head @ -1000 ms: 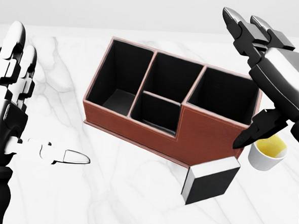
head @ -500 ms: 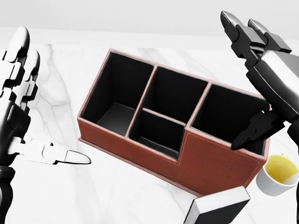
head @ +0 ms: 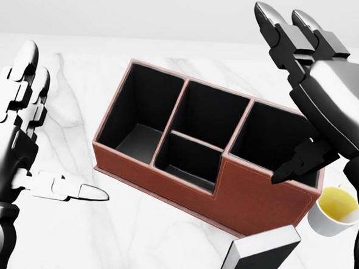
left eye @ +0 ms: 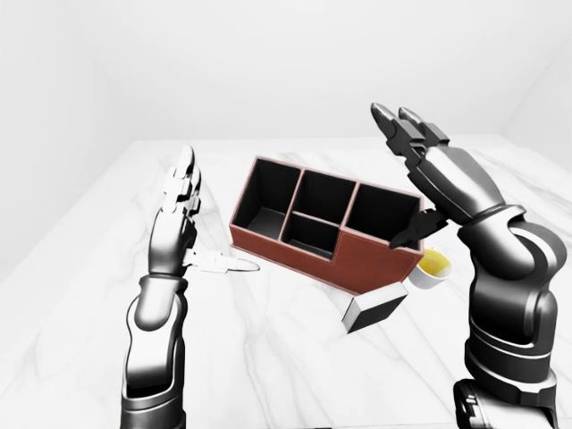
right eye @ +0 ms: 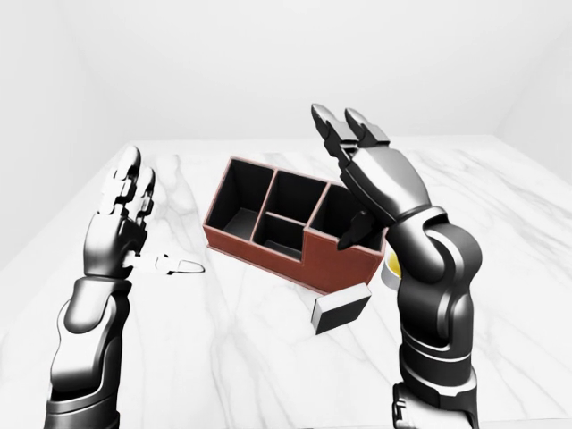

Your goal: Pick up the book and place it in the right compartment of the caddy.

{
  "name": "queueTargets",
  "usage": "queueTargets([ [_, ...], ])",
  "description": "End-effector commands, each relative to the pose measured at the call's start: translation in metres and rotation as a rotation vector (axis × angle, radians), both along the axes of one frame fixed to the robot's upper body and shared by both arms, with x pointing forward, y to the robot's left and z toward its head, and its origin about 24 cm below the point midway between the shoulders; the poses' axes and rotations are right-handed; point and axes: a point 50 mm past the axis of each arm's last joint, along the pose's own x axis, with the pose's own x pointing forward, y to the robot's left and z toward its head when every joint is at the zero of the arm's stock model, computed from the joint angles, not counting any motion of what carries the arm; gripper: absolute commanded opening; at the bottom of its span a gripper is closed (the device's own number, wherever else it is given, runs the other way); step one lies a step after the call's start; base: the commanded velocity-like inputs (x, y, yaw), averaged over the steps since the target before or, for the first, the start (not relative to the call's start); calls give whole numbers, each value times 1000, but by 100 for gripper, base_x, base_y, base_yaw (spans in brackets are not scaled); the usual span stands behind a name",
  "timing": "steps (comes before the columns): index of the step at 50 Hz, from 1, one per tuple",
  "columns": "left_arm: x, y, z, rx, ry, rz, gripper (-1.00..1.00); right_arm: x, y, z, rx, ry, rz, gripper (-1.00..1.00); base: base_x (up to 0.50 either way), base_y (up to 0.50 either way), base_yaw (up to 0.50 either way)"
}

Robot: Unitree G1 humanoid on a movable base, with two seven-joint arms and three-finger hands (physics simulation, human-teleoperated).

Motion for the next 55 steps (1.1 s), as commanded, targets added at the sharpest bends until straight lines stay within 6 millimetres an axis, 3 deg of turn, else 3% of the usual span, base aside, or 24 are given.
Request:
queueTargets([
  [1, 2, 0, -4, -4, 19, 1, 100, -22, 11, 0, -29, -68, 4, 100, 0, 0, 0],
  [23, -3, -1, -3, -11, 8, -4, 100, -61, 7, -12, -15, -99, -54, 98, 0, 0, 0],
  [39, -4, -2, -1, -12, -1, -7, 100, -80, 11, -16, -10, -113, -63, 50, 0, 0, 0],
  [55, -13, -6, 7, -3, -46, -12, 100, -95, 16, -38, -30, -23, -96, 50, 0, 0, 0],
])
